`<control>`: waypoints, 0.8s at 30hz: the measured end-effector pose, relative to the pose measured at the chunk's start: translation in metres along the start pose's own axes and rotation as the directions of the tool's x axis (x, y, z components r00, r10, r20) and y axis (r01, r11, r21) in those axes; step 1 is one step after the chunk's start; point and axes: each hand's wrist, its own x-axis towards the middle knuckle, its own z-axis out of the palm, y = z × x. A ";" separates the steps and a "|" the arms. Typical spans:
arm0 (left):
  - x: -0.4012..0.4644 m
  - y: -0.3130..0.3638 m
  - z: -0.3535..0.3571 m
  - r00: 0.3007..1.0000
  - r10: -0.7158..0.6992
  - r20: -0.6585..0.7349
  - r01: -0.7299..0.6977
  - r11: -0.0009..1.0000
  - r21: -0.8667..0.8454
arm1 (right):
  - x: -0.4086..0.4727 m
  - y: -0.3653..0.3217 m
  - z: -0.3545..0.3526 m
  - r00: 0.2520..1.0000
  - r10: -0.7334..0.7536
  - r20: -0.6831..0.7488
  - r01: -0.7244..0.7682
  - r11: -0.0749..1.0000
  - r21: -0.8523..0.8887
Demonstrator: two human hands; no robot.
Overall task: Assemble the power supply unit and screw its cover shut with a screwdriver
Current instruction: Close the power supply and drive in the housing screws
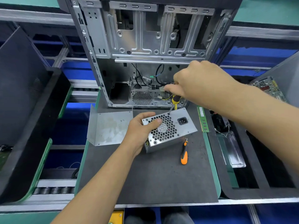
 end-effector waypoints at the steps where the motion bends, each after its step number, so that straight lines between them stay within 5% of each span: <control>1: 0.000 0.000 0.000 1.000 -0.002 -0.005 0.002 1.000 -0.013 | -0.001 -0.002 -0.001 0.998 0.057 -0.009 -0.057 0.998 0.000; 3: 0.000 0.001 -0.001 1.000 -0.003 -0.021 0.002 1.000 -0.026 | -0.003 0.000 0.000 0.993 0.090 0.075 -0.095 0.994 0.058; 7: 0.000 0.002 -0.001 1.000 0.000 -0.016 0.000 1.000 0.000 | -0.009 0.013 0.000 0.974 -0.145 0.173 0.081 0.940 0.332; 17: -0.006 -0.003 -0.022 0.992 0.069 -0.109 -0.073 0.997 -0.031 | 0.000 0.020 0.009 0.992 -0.100 0.079 0.100 0.995 0.009; 19: -0.018 -0.013 -0.050 0.957 0.178 -0.231 -0.158 0.982 0.100 | 0.001 0.024 0.010 0.993 -0.076 0.091 0.073 0.997 0.026; 21: -0.034 -0.030 -0.082 0.890 0.322 -0.322 -0.170 0.891 0.421 | 0.000 0.026 0.013 0.987 -0.086 0.139 0.070 0.991 0.119; 24: -0.053 -0.058 -0.111 0.891 0.401 -0.214 -0.113 0.651 0.751 | -0.002 0.028 0.018 0.979 -0.182 0.096 0.145 0.940 0.307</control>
